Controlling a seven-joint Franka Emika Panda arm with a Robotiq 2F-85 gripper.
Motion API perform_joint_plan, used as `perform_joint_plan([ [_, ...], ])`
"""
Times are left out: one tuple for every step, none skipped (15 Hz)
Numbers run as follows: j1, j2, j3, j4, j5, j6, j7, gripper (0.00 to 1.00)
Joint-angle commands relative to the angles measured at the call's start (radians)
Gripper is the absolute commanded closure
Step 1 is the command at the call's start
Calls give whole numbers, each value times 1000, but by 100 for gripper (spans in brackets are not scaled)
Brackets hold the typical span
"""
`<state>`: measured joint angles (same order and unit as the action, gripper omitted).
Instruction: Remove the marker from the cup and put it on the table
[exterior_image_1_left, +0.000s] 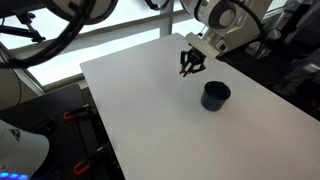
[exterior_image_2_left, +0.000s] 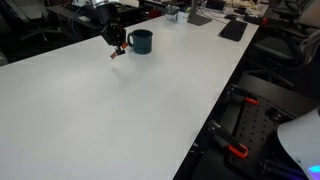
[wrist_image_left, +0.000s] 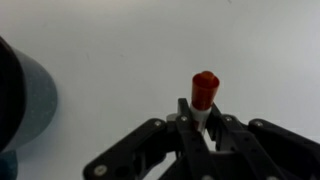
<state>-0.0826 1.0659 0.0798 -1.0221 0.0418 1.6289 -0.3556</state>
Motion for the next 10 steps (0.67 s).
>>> perform_joint_plan([
  [25, 59, -18, 99, -35, -81, 16, 72],
  [28, 69, -19, 111, -44, -91, 17, 53],
  [29, 78, -19, 126, -49, -104, 17, 47],
  [31, 86, -20, 139, -53, -116, 17, 41],
  [31, 94, -20, 152, -55, -127, 18, 32],
  [32, 100, -21, 164, -56, -138, 18, 25],
  [32, 107, -21, 177, -54, -151, 19, 16],
  [31, 113, -21, 190, -53, -164, 15, 10],
  [31, 119, -22, 203, -53, -181, 19, 3],
  [32, 124, -23, 213, -56, -199, 13, 0],
])
